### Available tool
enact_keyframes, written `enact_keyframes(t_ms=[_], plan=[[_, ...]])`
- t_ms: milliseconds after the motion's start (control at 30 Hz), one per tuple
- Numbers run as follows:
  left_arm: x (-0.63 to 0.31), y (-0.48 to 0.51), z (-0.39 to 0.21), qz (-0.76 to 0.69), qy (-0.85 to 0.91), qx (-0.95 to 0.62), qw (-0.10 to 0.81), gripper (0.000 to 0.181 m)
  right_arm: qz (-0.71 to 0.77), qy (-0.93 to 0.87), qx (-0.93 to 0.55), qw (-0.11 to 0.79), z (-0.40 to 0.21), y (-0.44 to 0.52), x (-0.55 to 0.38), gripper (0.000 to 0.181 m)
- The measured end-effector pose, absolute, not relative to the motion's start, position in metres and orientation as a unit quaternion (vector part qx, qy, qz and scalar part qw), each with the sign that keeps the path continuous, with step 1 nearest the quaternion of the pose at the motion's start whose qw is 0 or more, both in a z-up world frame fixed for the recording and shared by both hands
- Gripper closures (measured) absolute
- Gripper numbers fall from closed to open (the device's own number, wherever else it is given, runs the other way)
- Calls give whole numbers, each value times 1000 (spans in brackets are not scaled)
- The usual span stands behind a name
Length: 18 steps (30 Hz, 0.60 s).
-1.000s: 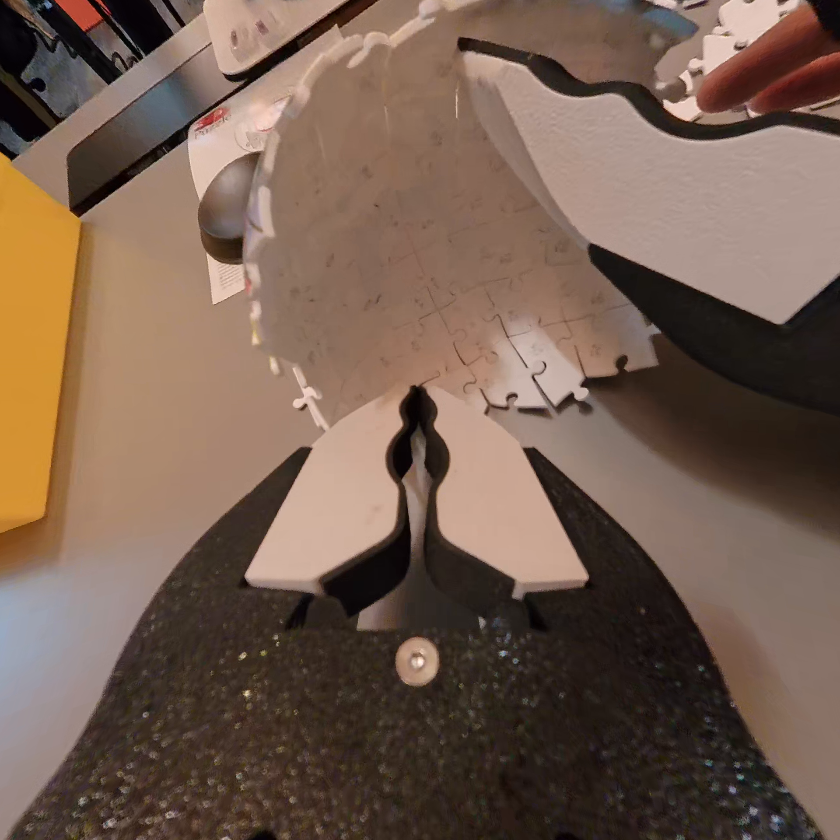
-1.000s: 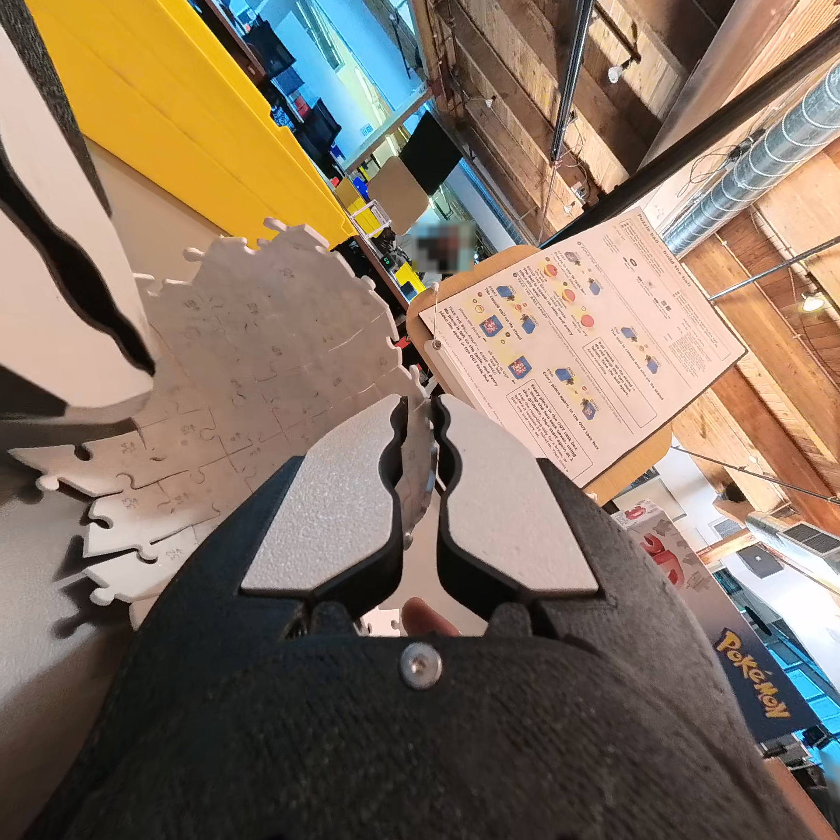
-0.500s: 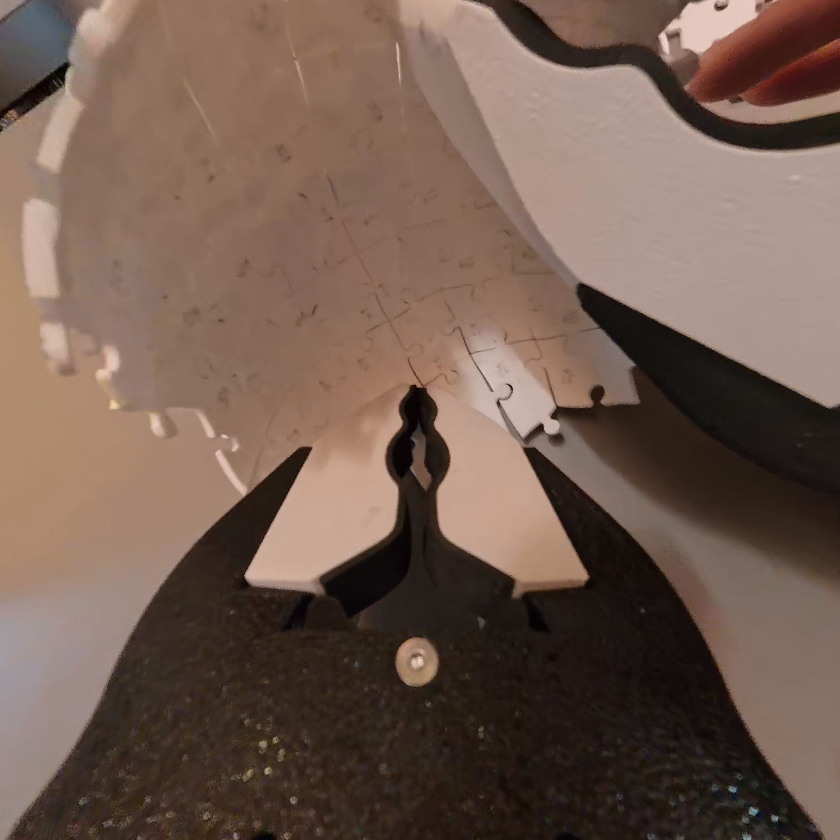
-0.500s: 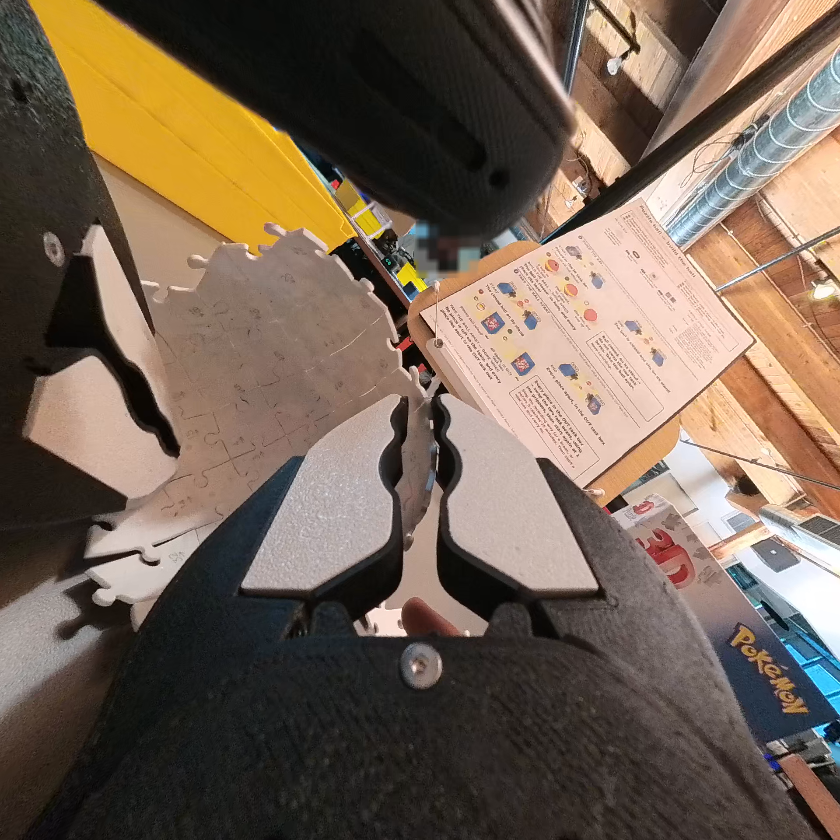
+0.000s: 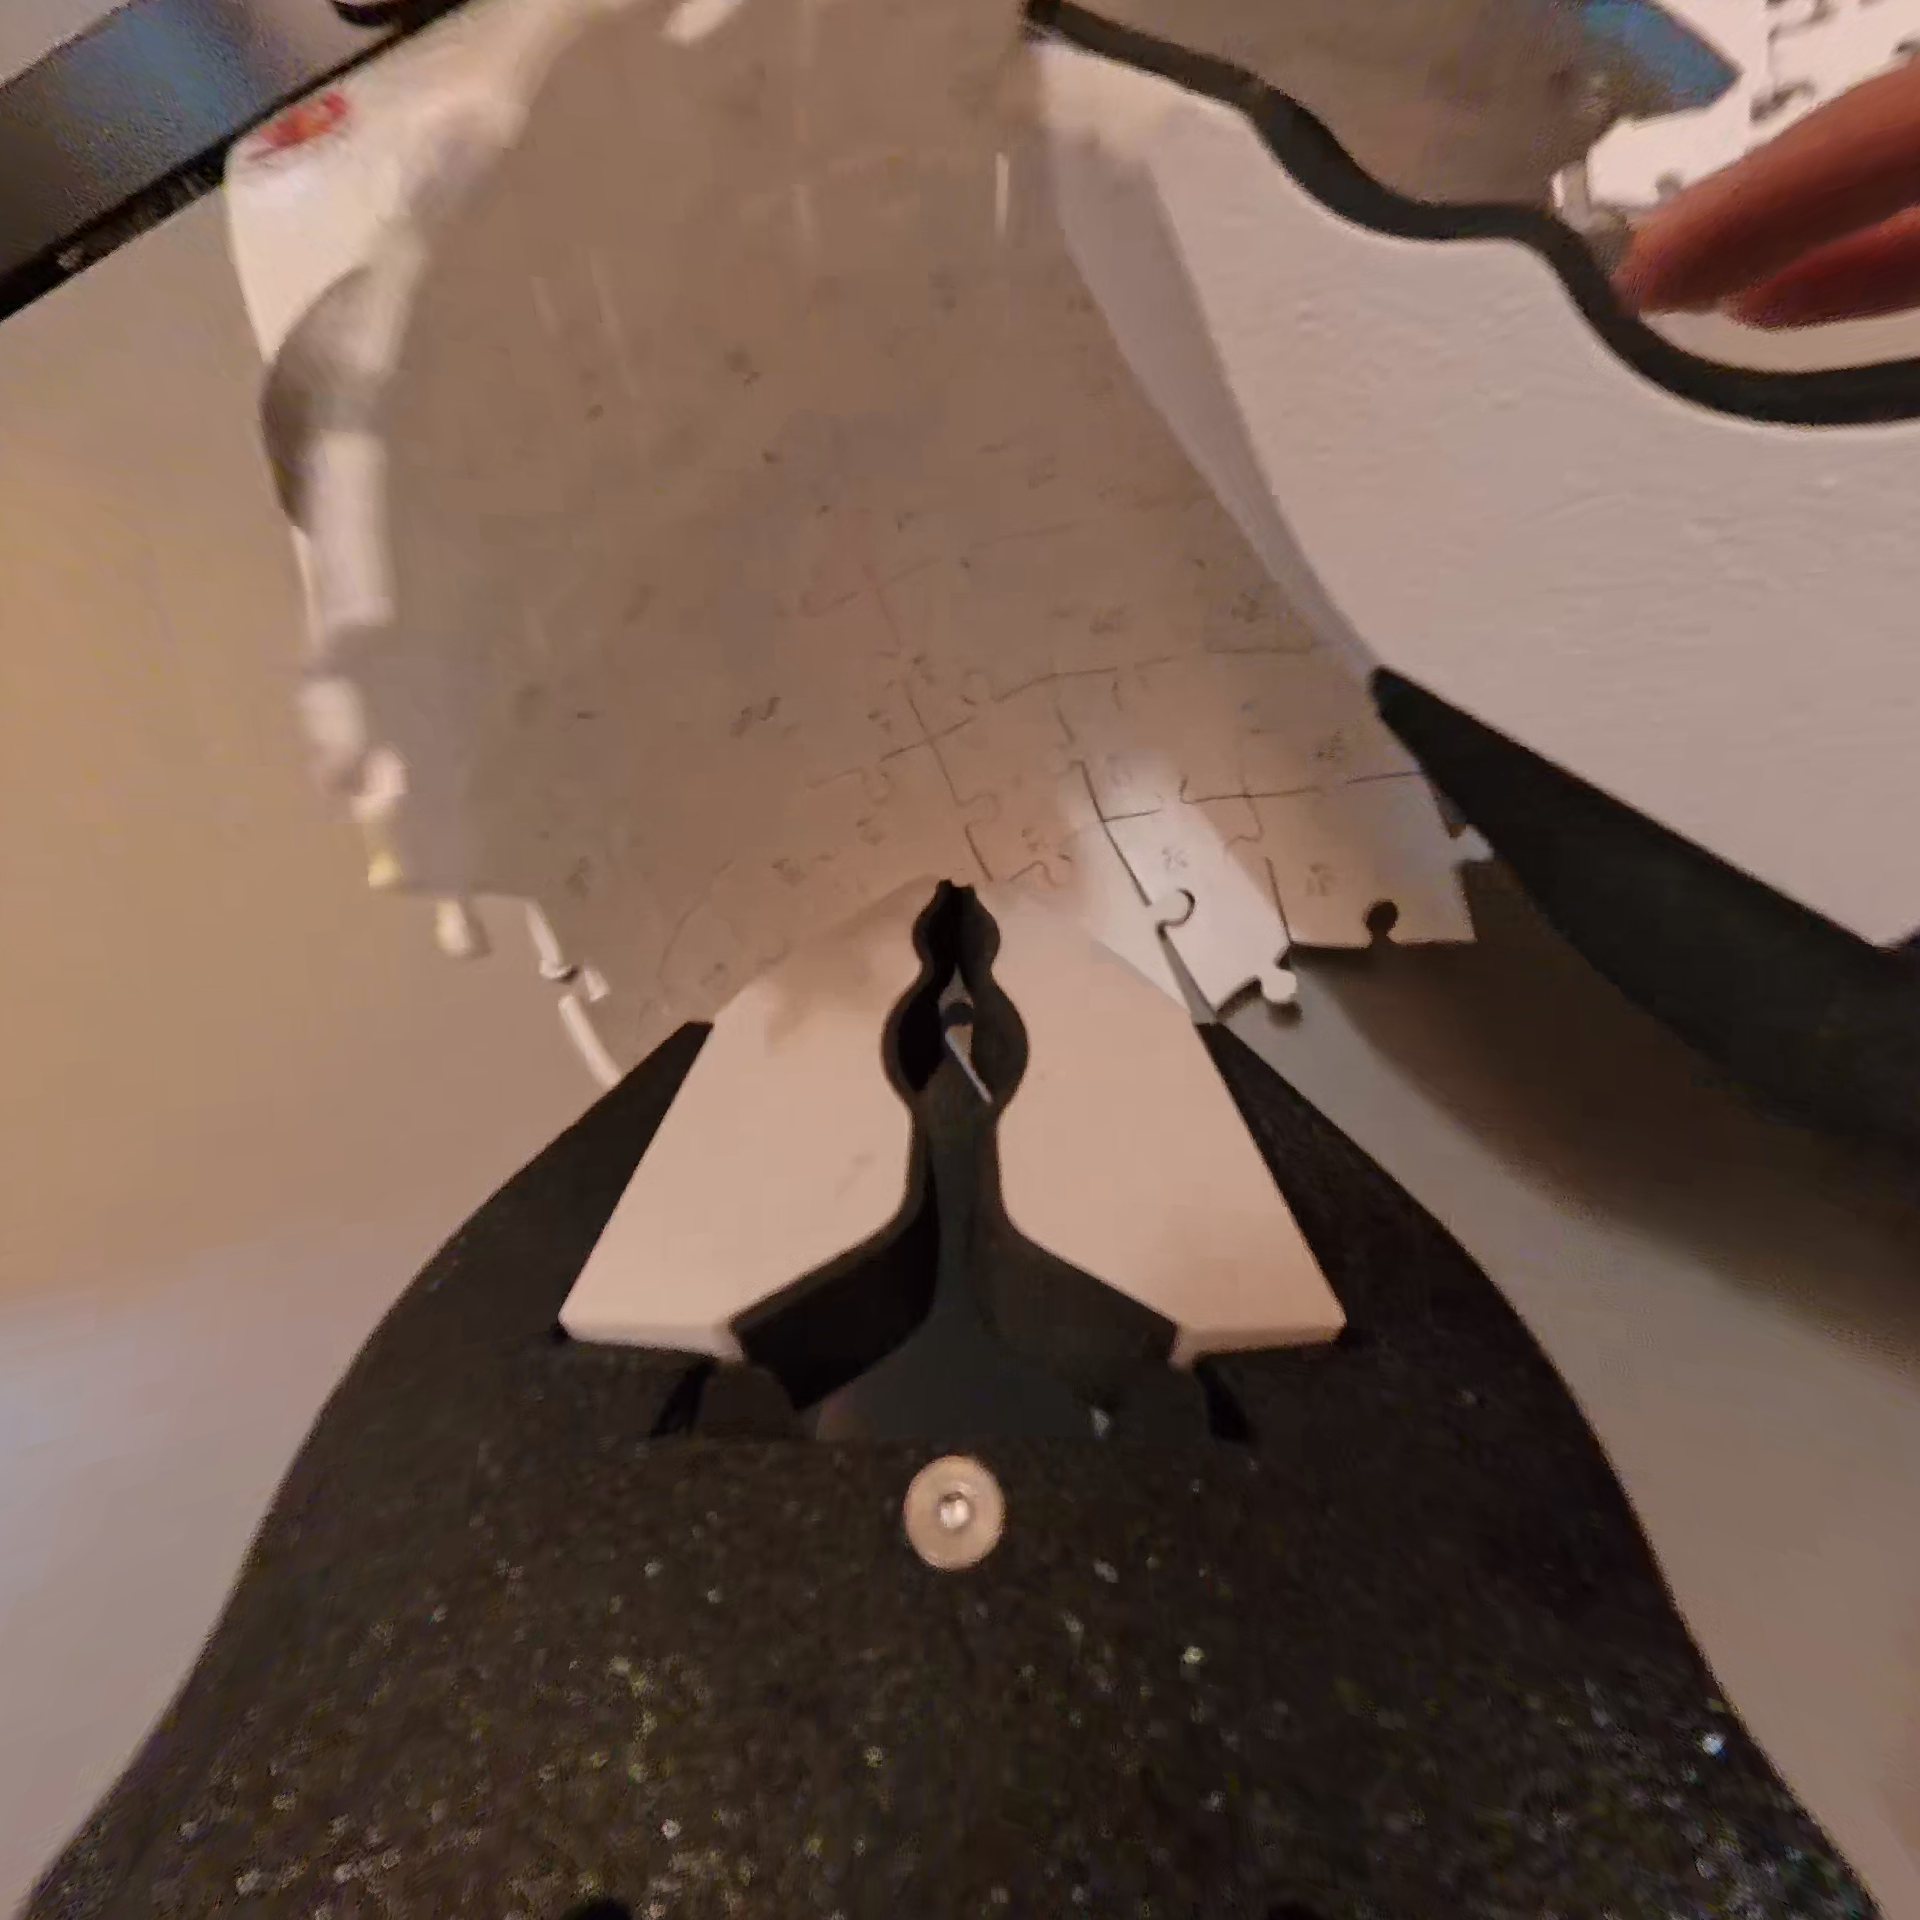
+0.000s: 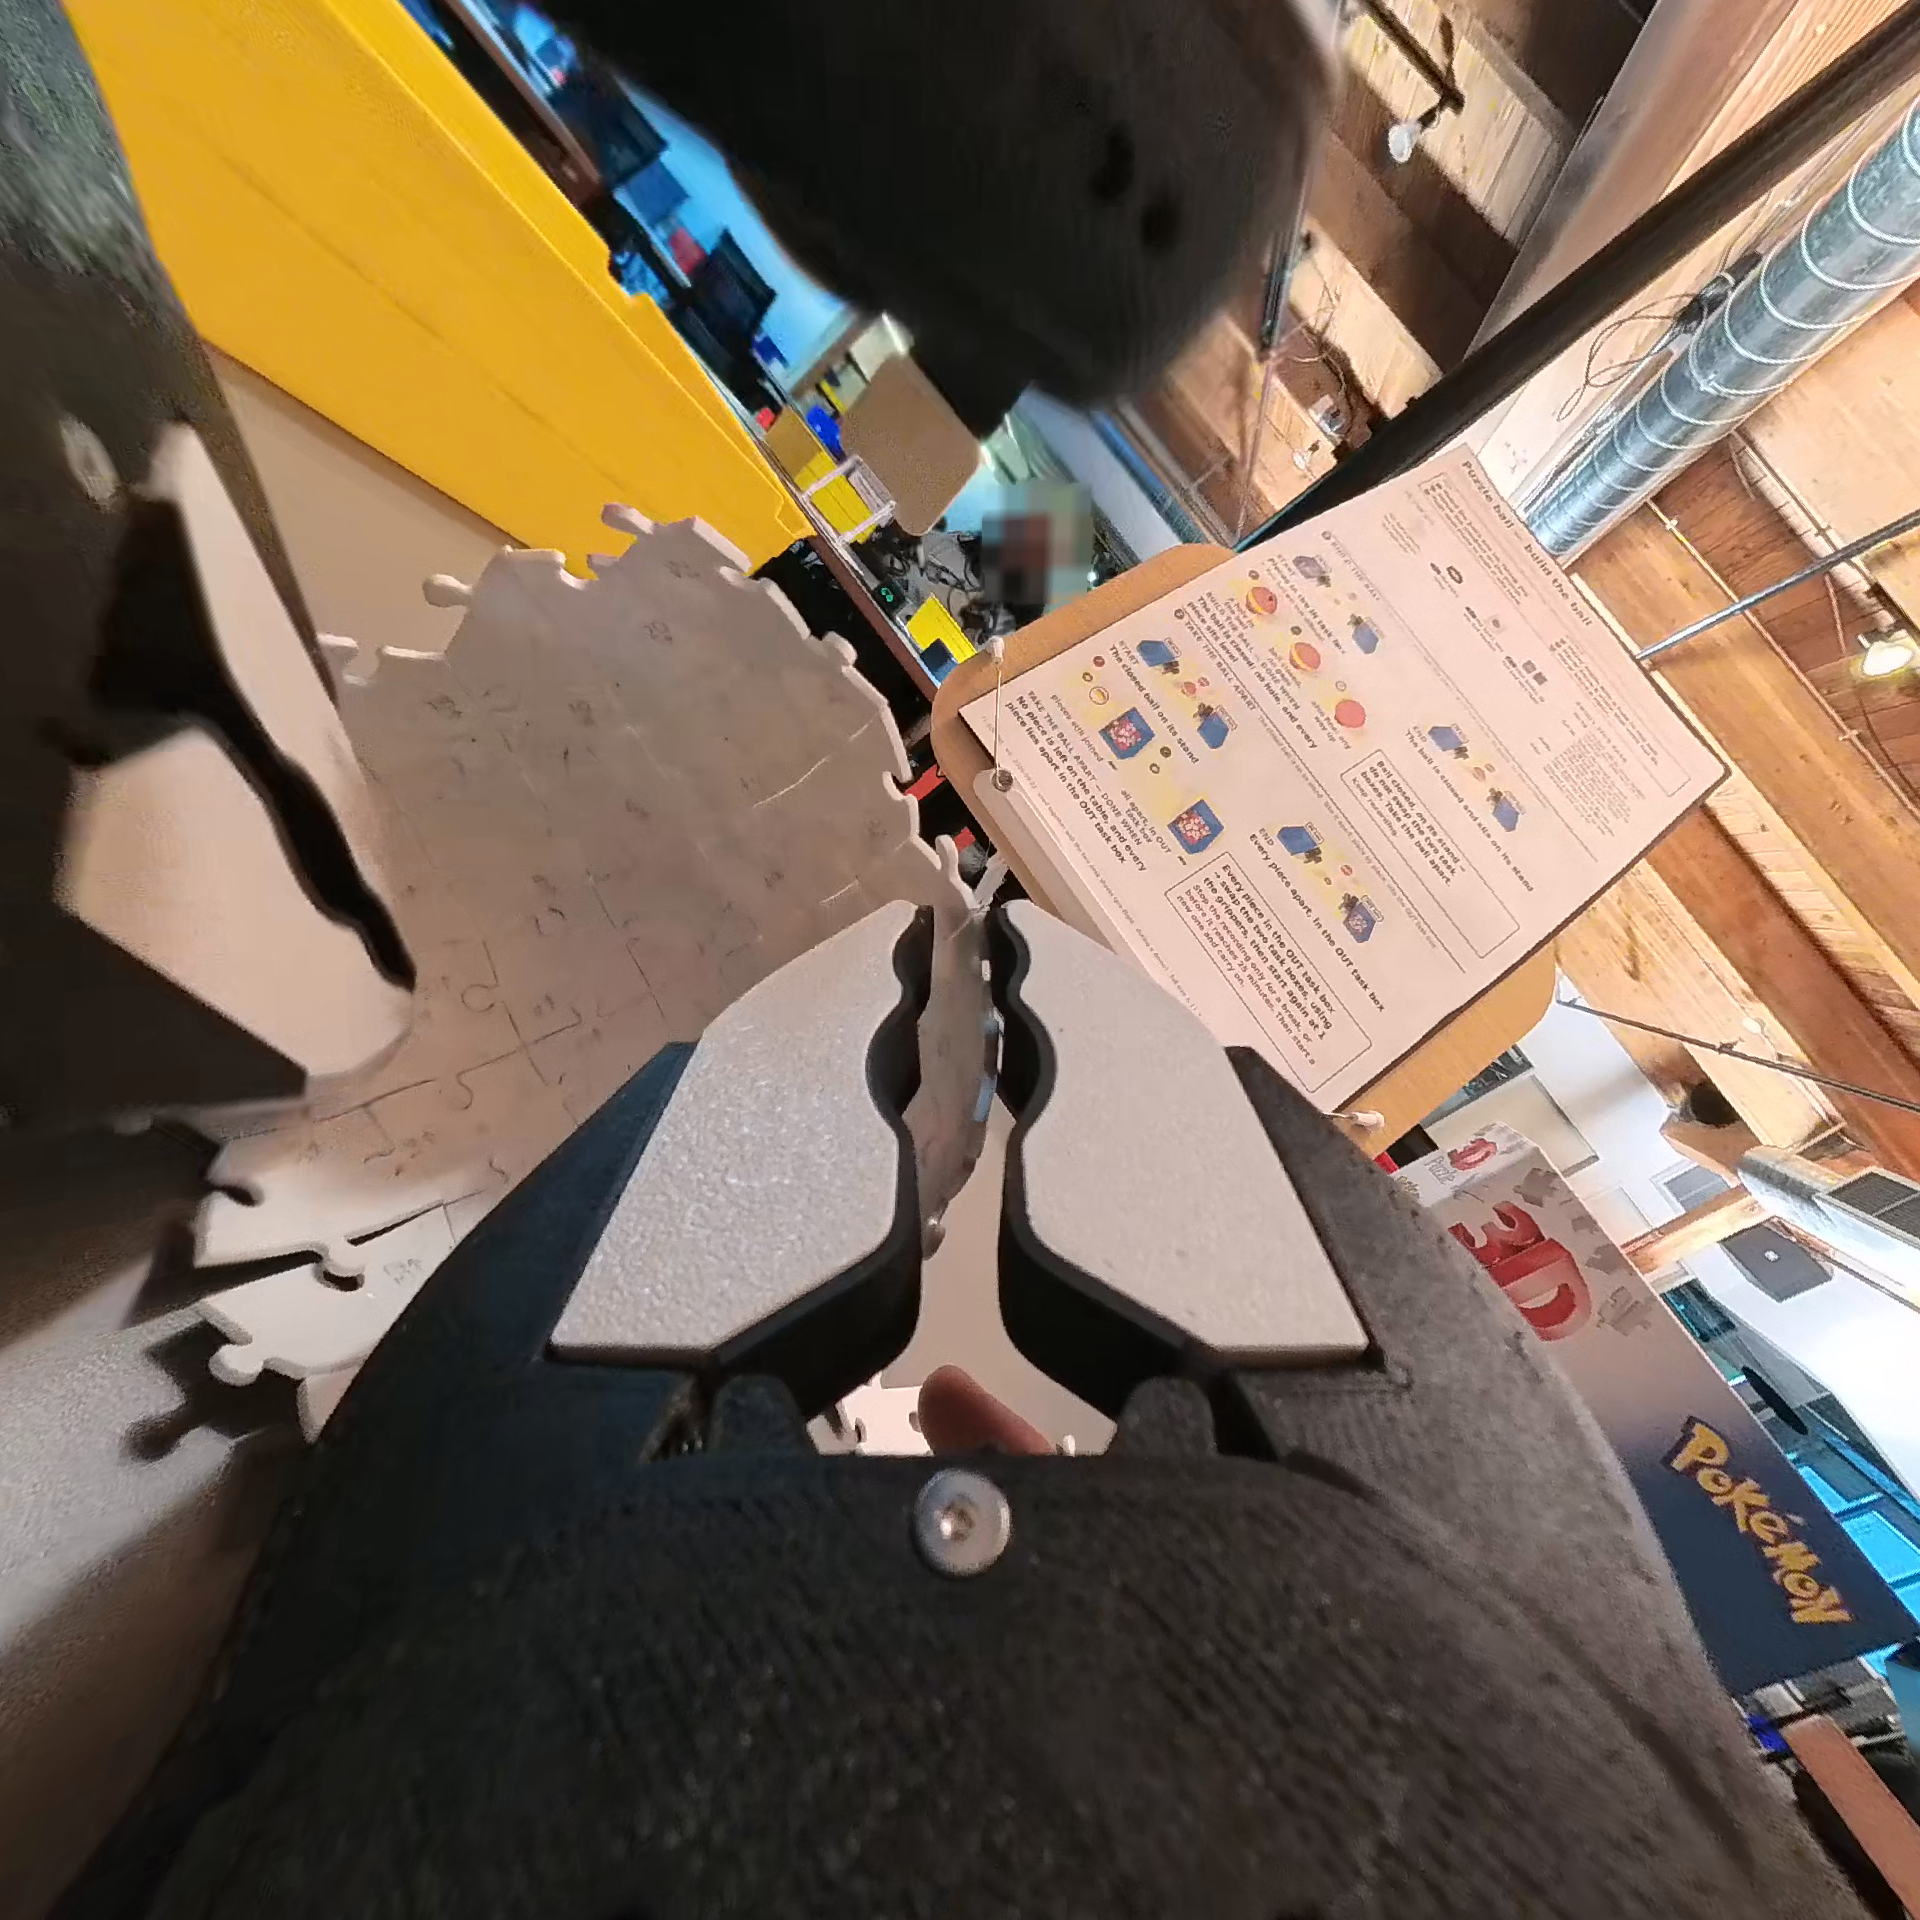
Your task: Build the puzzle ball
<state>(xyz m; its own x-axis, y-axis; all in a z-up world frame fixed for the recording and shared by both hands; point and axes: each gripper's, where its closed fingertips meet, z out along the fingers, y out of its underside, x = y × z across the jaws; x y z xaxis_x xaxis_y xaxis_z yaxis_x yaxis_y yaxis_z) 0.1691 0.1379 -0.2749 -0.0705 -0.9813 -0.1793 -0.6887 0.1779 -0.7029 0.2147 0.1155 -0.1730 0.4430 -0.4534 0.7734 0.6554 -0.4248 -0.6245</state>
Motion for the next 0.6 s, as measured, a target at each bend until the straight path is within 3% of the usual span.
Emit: enact_keyframes(t_ms=[333,600], plan=[[153,148,-266,-199,712,-568,361,181,-518,-77,-666,531,-174,115,214,169],[160,121,-269,-270,717,-564,308,181,-514,-70,-668,533,-175,113,215,169]])
